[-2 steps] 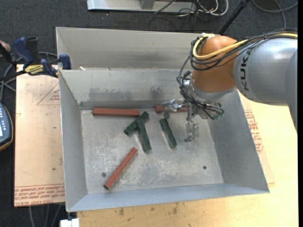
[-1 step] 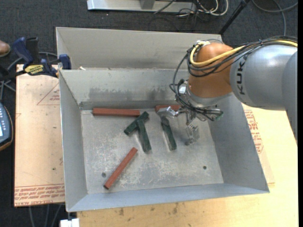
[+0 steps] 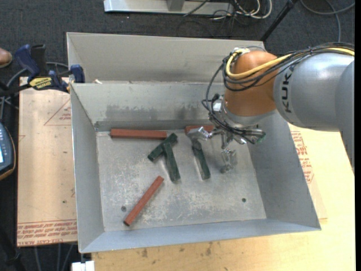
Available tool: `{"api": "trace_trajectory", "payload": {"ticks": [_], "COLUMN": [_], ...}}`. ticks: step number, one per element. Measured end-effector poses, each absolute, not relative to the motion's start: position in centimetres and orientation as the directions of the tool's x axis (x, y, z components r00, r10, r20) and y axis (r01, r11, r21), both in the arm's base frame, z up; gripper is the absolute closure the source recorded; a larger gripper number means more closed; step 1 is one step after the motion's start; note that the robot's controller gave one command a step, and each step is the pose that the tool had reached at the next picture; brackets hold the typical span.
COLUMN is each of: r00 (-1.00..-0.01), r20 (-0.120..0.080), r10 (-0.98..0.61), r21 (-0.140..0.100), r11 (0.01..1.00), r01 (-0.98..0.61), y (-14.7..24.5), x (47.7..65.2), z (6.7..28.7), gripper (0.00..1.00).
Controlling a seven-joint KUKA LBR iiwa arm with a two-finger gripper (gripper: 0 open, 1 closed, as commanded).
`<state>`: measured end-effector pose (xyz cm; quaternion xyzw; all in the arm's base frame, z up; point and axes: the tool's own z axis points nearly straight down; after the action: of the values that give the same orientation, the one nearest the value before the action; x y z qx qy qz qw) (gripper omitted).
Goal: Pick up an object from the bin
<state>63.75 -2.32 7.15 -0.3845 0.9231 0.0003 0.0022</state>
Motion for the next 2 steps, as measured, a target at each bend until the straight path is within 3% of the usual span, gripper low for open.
{"api": "trace_trajectory", "payload": {"ticks": [1,2], "r00": [-0.705,-0.707], "r20": [-0.009,-0.009], "r10": [-0.709,-0.707], "r21": [-0.007,-0.008], "r11": [0.705,0.707], "r01": [-0.709,-0.707], "y": [-2.3,-2.2], "x": [64.0,64.3], "z": [7.5,15.6], "gripper": [1.00,1.00]}}
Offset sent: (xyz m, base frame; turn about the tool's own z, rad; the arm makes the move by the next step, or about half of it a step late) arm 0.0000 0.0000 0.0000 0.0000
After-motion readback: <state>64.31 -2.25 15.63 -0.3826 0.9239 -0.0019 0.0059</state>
